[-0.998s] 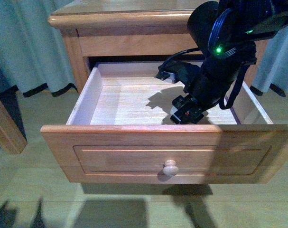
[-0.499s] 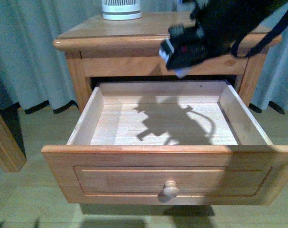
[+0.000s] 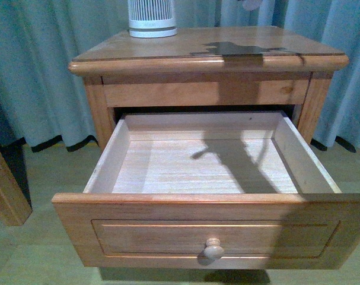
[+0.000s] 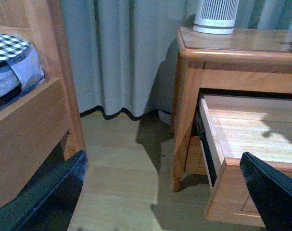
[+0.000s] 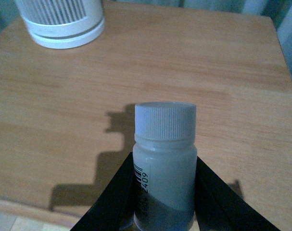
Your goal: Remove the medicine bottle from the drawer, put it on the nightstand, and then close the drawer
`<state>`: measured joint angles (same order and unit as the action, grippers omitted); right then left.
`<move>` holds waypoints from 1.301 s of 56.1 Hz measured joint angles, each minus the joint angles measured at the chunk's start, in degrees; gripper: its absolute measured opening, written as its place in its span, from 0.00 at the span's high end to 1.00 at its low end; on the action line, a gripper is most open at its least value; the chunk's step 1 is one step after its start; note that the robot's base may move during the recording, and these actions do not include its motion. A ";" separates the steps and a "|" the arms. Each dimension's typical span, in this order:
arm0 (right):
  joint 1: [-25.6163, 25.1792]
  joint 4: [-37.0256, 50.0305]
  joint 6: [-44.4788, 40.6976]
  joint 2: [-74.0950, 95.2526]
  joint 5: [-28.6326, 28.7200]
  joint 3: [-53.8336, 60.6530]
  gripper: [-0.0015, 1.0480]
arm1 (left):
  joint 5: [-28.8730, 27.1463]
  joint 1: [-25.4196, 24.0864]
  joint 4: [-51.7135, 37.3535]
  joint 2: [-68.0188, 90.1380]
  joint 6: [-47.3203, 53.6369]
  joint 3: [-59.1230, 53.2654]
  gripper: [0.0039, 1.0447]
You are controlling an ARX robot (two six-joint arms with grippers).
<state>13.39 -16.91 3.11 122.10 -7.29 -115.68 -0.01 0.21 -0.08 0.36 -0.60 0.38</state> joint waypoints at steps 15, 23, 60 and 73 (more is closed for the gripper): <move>5.70 -0.74 1.92 13.68 -4.46 -13.55 0.72 | 0.00 0.00 0.00 0.00 0.00 0.00 0.06; 7.74 -1.07 0.09 17.97 -5.62 -20.46 0.66 | -0.02 -0.02 0.00 0.00 0.00 0.00 0.06; 6.01 23.26 3.02 -19.96 2.25 22.01 0.07 | -0.02 0.00 0.00 0.00 0.00 0.00 0.06; 4.74 26.03 7.87 -46.03 2.49 56.41 0.40 | -0.02 -0.02 0.00 0.00 0.00 0.00 0.06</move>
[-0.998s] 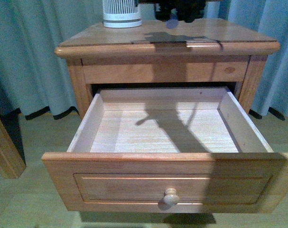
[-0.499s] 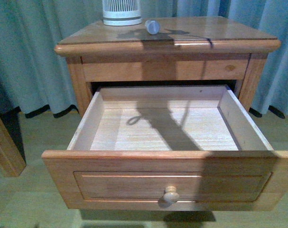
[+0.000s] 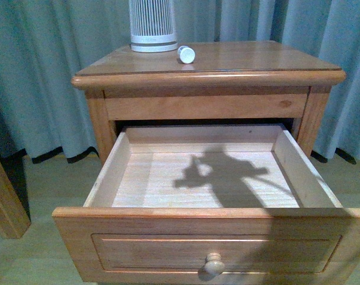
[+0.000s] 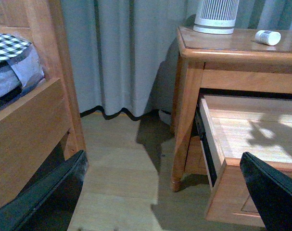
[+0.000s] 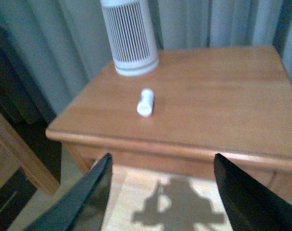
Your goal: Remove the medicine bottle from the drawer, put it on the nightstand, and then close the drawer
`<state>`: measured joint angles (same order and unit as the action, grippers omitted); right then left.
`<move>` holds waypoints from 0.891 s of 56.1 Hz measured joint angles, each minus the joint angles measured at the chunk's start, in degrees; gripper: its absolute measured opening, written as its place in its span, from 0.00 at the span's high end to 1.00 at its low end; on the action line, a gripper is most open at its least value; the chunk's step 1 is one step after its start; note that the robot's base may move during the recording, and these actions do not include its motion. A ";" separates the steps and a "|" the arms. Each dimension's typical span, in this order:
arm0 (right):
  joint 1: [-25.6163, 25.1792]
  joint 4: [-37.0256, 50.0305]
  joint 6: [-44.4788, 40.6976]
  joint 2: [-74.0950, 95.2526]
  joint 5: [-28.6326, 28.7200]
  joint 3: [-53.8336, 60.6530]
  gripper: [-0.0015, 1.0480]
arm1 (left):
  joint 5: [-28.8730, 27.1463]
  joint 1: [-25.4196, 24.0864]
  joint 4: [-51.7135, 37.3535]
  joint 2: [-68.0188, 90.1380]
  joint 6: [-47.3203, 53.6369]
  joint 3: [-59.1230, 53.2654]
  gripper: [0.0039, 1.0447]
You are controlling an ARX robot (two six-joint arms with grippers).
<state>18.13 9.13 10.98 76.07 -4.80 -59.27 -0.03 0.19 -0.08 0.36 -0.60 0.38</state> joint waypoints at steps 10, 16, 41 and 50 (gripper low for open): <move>1.51 -2.99 2.99 -14.21 -0.81 20.90 0.70 | 0.00 0.02 0.00 0.00 0.00 0.00 0.06; 4.17 -2.56 3.69 -17.90 -2.95 30.53 0.87 | 0.00 0.02 0.00 0.00 0.00 0.00 0.06; 6.05 39.50 -5.73 14.75 -6.51 45.88 0.97 | 0.00 0.00 0.00 0.00 0.00 0.00 0.06; 2.16 48.15 -13.07 29.09 -2.29 38.25 0.97 | 0.02 0.02 0.00 0.00 0.00 0.00 0.06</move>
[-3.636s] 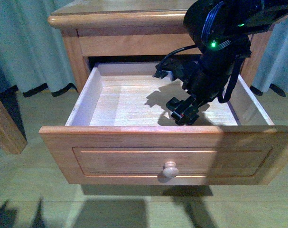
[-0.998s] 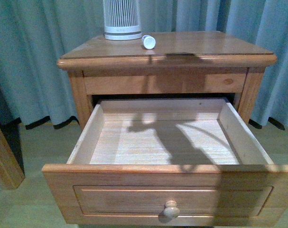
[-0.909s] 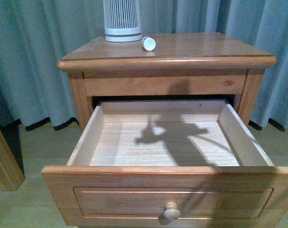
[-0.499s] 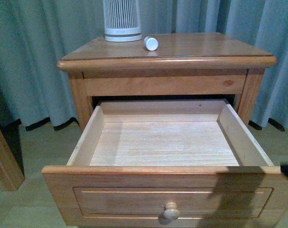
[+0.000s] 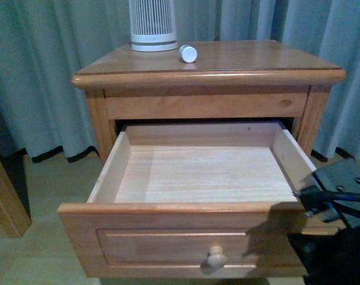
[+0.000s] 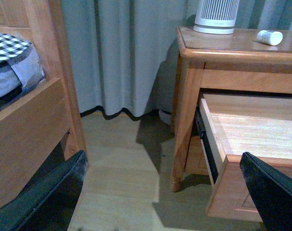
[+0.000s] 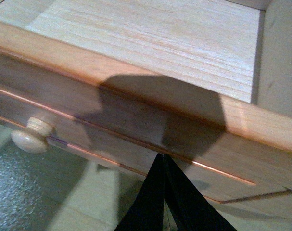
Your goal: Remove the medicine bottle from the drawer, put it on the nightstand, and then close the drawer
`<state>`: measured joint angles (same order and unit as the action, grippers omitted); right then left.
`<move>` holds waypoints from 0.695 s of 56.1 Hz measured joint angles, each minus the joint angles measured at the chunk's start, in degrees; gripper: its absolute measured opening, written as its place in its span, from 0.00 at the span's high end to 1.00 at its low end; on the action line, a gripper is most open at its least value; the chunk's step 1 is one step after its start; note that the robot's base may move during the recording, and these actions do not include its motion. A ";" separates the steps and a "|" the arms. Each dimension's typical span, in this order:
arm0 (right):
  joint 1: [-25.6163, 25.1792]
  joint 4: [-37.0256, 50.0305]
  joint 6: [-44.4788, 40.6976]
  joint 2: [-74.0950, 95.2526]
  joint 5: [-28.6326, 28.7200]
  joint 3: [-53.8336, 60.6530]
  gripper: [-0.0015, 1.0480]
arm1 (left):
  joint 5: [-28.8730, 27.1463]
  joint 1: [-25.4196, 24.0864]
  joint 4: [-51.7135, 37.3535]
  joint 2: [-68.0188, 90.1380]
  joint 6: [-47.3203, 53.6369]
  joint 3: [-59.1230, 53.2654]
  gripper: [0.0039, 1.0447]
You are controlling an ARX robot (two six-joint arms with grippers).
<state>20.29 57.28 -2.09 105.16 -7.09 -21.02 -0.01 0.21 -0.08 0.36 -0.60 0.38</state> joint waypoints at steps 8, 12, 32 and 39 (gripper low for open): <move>-3.30 0.48 -5.53 8.39 2.45 -8.63 0.97 | -0.02 -0.02 0.00 0.00 0.00 0.00 0.06; -5.01 -0.74 -8.13 11.61 3.61 -13.57 0.97 | -0.02 -0.02 0.00 0.00 0.00 0.00 0.06; -10.34 -12.28 -17.14 22.12 6.32 -36.59 0.97 | -0.02 -0.02 0.00 0.00 0.00 0.00 0.06; -12.46 -15.45 -18.80 24.63 6.49 -42.60 0.97 | -0.02 0.00 0.00 0.00 0.00 0.00 0.06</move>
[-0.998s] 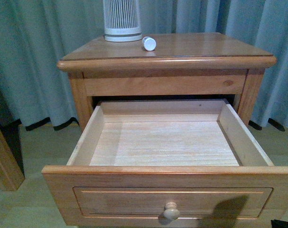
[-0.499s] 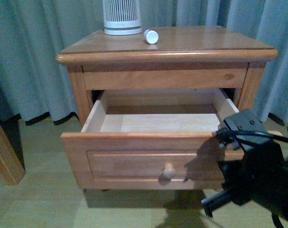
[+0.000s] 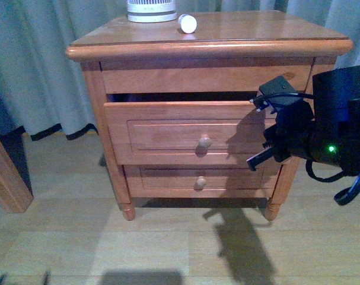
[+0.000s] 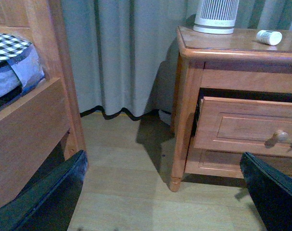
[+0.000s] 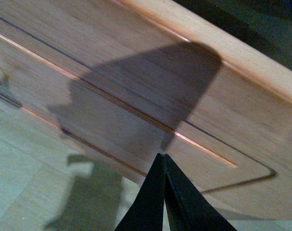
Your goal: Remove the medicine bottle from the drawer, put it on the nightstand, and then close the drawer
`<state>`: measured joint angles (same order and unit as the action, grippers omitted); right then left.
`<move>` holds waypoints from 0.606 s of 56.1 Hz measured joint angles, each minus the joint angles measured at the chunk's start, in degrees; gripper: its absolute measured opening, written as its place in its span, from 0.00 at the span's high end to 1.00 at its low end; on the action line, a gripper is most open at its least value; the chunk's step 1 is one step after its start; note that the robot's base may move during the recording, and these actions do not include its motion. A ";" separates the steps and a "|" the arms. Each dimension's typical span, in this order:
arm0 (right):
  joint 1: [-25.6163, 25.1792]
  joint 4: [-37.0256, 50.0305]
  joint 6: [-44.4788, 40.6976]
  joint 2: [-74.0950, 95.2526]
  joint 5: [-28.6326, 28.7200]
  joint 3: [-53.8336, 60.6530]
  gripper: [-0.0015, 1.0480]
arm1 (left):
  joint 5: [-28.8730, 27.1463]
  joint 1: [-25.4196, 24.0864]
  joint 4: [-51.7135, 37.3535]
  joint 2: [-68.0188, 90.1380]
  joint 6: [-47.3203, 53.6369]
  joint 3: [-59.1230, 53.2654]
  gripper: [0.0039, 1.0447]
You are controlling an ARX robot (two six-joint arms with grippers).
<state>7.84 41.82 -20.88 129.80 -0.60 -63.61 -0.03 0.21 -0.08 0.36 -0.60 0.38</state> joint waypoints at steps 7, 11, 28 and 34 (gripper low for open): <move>-1.51 -1.60 -1.14 1.05 0.66 -3.37 0.97 | 0.00 -0.02 0.00 0.00 0.00 0.00 0.06; -1.99 -2.03 -1.22 1.20 1.27 -4.61 0.97 | 0.00 -0.02 0.00 0.00 0.00 0.00 0.06; -3.91 -4.07 -0.92 1.22 3.50 -7.87 0.97 | 0.00 -0.02 0.00 0.00 0.00 0.00 0.06; -4.72 -5.05 0.17 1.22 4.72 -8.55 0.97 | 0.00 -0.02 0.00 0.00 0.00 0.00 0.06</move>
<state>3.11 36.77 -20.71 131.02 4.12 -72.16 -0.03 0.19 -0.08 0.36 -0.60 0.38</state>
